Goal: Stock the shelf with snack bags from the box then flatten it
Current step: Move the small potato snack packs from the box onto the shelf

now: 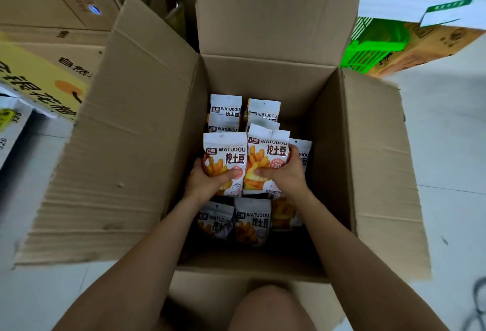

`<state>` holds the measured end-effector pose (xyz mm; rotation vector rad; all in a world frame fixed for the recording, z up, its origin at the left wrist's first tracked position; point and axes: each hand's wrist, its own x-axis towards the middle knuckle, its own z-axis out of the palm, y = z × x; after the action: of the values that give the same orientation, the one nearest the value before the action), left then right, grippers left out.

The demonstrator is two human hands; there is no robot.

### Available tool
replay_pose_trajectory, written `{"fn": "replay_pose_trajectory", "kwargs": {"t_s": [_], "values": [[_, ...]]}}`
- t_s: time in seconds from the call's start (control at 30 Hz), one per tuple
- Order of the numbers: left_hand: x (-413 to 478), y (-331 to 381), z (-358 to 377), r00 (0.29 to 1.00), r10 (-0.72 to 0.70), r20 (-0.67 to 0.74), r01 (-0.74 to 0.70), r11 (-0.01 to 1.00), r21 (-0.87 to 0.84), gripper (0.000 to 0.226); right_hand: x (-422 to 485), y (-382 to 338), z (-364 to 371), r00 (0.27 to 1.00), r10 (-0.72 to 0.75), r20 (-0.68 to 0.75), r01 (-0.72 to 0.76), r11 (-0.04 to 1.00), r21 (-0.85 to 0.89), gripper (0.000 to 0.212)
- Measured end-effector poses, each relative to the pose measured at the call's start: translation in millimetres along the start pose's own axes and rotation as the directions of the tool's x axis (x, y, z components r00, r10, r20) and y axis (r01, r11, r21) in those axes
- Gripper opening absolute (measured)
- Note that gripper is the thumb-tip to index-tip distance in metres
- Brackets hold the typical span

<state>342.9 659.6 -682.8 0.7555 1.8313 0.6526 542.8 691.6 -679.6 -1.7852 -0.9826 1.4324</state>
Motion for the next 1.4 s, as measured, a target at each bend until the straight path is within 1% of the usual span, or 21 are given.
{"fn": "replay_pose_trajectory", "kwargs": {"t_s": [0.1, 0.2, 0.3, 0.47, 0.6, 0.7, 0.73, 0.77, 0.83, 0.87, 0.9, 0.97, 1.03, 1.1, 1.17, 1.27, 1.4], "values": [[-22.0, 13.0, -9.8, 0.999, 0.013, 0.038, -0.015, 0.999, 0.036, 0.096, -22.9, -17.5, -11.6, 1.000, 0.023, -0.001, -0.023, 1.000, 0.008, 0.079], [-50.4, 27.2, -21.4, 0.997, 0.013, 0.073, -0.018, 0.997, 0.079, 0.087, -49.9, -32.9, -21.4, 0.998, 0.054, -0.016, -0.055, 0.998, -0.012, 0.078], [-79.1, 41.6, -33.7, 0.993, 0.005, 0.117, -0.016, 0.996, 0.091, 0.086, -79.0, -46.9, -31.0, 0.996, 0.083, -0.014, -0.083, 0.996, 0.014, 0.074], [-127.1, 63.5, -57.6, 0.985, -0.026, 0.172, 0.007, 0.994, 0.109, 0.081, -131.1, -77.1, -46.0, 0.993, 0.118, 0.006, -0.118, 0.991, 0.059, 0.075], [-166.6, 81.9, -77.5, 0.973, -0.070, 0.219, 0.061, 0.997, 0.049, 0.092, -169.6, -99.6, -54.2, 0.990, 0.138, 0.010, -0.138, 0.990, 0.032, 0.080], [-198.1, 93.5, -95.4, 0.967, -0.085, 0.240, 0.074, 0.996, 0.053, 0.105, -201.5, -119.4, -61.5, 0.988, 0.153, 0.009, -0.153, 0.988, 0.007, 0.081], [-209.5, 98.0, -101.3, 0.965, -0.092, 0.246, 0.083, 0.995, 0.048, 0.102, -213.1, -126.8, -64.1, 0.988, 0.154, 0.012, -0.154, 0.988, 0.004, 0.081], [-221.2, 103.4, -107.2, 0.962, -0.095, 0.254, 0.087, 0.995, 0.043, 0.094, -225.0, -134.8, -66.7, 0.987, 0.157, 0.015, -0.158, 0.988, 0.003, 0.080], [-249.4, 119.0, -119.6, 0.958, -0.080, 0.276, 0.073, 0.997, 0.036, 0.066, -250.4, -152.8, -72.7, 0.986, 0.168, 0.021, -0.168, 0.986, 0.015, 0.079], [-262.9, 126.1, -126.4, 0.954, -0.077, 0.289, 0.068, 0.997, 0.040, 0.056, -263.2, -161.6, -76.2, 0.985, 0.169, 0.026, -0.170, 0.985, 0.029, 0.079], [-276.2, 134.6, -133.5, 0.951, -0.071, 0.300, 0.061, 0.997, 0.043, 0.052, -276.1, -170.9, -80.0, 0.984, 0.173, 0.030, -0.174, 0.984, 0.042, 0.079], [-302.3, 150.5, -148.2, 0.945, -0.058, 0.322, 0.043, 0.998, 0.053, 0.053, -302.6, -192.2, -87.2, 0.984, 0.173, 0.035, -0.175, 0.983, 0.060, 0.078], [-328.3, 164.3, -162.2, 0.948, -0.047, 0.316, 0.027, 0.997, 0.067, 0.054, -329.1, -214.6, -93.2, 0.986, 0.165, 0.037, -0.167, 0.983, 0.079, 0.076], [-350.9, 174.9, -174.8, 0.959, -0.039, 0.280, 0.021, 0.997, 0.068, 0.058, -352.0, -233.7, -98.1, 0.987, 0.156, 0.037, -0.159, 0.984, 0.082, 0.073], [-372.4, 186.0, -186.0, 0.967, -0.037, 0.251, 0.019, 0.997, 0.071, 0.067, -371.3, -250.5, -103.2, 0.989, 0.143, 0.030, -0.146, 0.986, 0.087, 0.070], [-401.2, 200.2, -200.1, 0.971, -0.041, 0.237, 0.029, 0.998, 0.056, 0.082, -396.2, -275.7, -110.8, 0.992, 0.120, 0.037, -0.123, 0.989, 0.078, 0.071], [-444.6, 213.9, -212.9, 0.978, -0.048, 0.205, 0.050, 0.999, -0.006, 0.075, -426.3, -303.2, -120.5, 0.995, 0.078, 0.067, -0.082, 0.995, 0.057, 0.075]]}}
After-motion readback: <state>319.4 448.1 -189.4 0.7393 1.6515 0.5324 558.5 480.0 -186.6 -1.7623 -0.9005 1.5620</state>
